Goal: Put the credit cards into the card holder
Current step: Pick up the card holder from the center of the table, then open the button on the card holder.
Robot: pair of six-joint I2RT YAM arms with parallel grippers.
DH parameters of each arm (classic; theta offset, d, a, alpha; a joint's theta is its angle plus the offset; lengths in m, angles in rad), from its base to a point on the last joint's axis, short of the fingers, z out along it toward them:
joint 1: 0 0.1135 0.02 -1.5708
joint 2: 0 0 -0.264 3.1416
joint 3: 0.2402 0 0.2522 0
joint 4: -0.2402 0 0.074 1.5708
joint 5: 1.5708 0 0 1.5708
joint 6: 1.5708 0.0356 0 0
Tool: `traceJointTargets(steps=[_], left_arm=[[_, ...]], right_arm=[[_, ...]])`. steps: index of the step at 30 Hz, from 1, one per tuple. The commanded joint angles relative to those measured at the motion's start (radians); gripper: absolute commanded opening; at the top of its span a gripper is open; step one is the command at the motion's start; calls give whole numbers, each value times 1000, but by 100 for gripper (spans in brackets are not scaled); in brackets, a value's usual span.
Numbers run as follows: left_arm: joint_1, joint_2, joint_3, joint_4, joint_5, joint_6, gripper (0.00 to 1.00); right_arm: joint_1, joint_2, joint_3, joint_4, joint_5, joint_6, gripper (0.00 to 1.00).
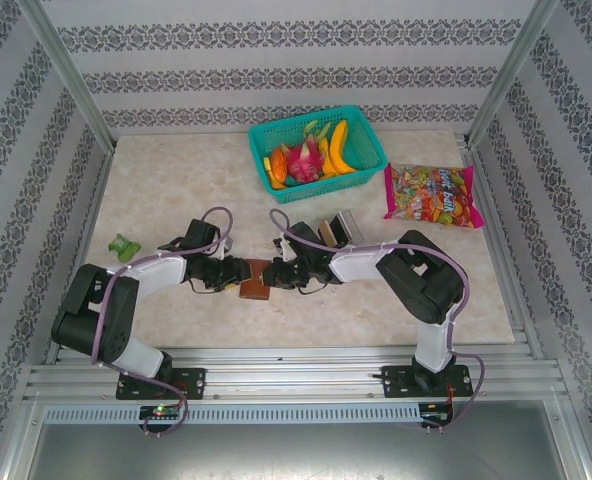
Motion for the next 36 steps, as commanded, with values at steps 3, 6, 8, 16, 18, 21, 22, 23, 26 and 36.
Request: traceJointTargets(steps=[3, 6, 8, 16, 18, 21, 22, 23, 26, 36], left_arm=[[-27, 36, 1, 59, 62, 31, 42], [-29, 37, -9, 98, 88, 19, 34], [-29, 24, -14, 115, 96, 12, 25], [-37, -69, -23, 147, 118, -22, 8], [-47, -82, -22, 160, 119, -32, 6], [-71, -93, -14, 182, 116, -60, 1], [-84, -97, -11, 185, 108, -70, 1], [-94, -102, -10, 187, 96, -80, 0], [-119, -112, -20, 231, 73, -121, 0], [-148, -74, -5, 268, 77, -153, 0]], right_arm=[[-4, 34, -4, -114, 68, -16, 16], [-3, 30, 1, -115, 69, -14, 17], [-6, 24, 9, -121, 70, -13, 17], [-12, -81, 47, -212, 142, -31, 24], [-9, -119, 62, -268, 191, -50, 26], [9, -163, 92, -362, 292, -75, 33], [21, -176, 100, -390, 341, -82, 34], [29, -186, 105, -410, 378, -84, 39], [49, -201, 114, -447, 459, -78, 46], [86, -130, 186, -543, 542, -61, 54]])
